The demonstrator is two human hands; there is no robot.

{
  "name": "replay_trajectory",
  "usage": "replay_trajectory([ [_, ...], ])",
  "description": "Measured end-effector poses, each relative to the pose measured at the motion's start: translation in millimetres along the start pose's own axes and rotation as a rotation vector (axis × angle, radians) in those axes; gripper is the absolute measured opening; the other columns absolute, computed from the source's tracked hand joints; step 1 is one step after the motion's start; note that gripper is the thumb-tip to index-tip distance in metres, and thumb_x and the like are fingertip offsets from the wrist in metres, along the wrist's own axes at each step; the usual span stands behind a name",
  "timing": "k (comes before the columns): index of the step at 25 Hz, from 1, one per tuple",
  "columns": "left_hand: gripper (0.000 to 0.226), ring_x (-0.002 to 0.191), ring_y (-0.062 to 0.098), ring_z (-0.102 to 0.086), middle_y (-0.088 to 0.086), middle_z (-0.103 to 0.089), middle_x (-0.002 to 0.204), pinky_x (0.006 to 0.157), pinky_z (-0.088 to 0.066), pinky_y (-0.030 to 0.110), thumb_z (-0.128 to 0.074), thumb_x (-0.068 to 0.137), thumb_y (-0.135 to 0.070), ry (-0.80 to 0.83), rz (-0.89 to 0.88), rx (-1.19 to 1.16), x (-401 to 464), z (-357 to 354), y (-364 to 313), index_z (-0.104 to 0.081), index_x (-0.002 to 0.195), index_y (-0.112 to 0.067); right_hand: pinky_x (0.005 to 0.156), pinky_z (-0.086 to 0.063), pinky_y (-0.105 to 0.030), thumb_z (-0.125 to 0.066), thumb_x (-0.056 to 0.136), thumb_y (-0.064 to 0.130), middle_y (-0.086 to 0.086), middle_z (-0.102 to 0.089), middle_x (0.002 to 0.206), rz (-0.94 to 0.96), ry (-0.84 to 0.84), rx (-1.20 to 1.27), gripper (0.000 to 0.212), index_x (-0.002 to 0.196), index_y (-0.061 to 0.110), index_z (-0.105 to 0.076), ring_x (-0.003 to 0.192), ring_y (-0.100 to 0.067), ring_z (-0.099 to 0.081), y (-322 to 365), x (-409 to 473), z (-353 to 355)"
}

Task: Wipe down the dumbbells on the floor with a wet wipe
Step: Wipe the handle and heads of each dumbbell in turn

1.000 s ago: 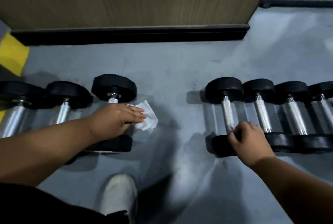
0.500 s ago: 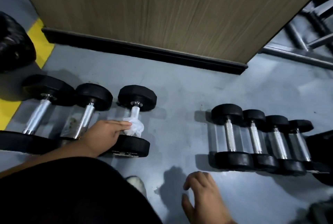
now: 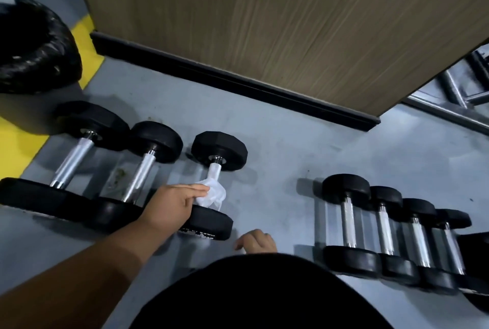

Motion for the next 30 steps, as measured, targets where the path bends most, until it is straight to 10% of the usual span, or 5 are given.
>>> replay_trajectory([
  [10, 0.049, 0.103, -0.008, -0.067, -0.018, -0.075, 0.107, 0.101, -0.044, 0.009, -0.054, 0.081, 0.023, -0.105, 0.146, -0.087, -5, -12, -8, -0.083, 0.094, -0.014, 0.102, -0.032, -0.018, -0.049, 0.078, 0.044, 0.003, -0.059, 0.121, -0.098, 0.072, 0.138, 0.056, 0.123, 0.013, -0.063, 0.112, -0.018, -0.049, 10, 54, -21],
  [30, 0.036, 0.108, 0.001, -0.069, -0.023, -0.072, 0.114, 0.101, -0.049, 0.020, -0.060, 0.086, -0.005, 0.060, 0.116, -0.205, -4, -54, -56, -0.080, 0.100, -0.031, 0.070, -0.051, -0.040, -0.044, 0.081, 0.024, 0.001, -0.062, 0.081, -0.262, -0.255, 0.461, 0.021, 0.079, 0.016, -0.064, 0.078, -0.022, -0.058, 9, 67, -34],
])
Point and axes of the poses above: each hand's wrist, its own x-axis towards the middle knuckle, its own z-axis out of the back of the hand, y = z × x, the point moved 2 cm from there along x, towards the middle knuckle
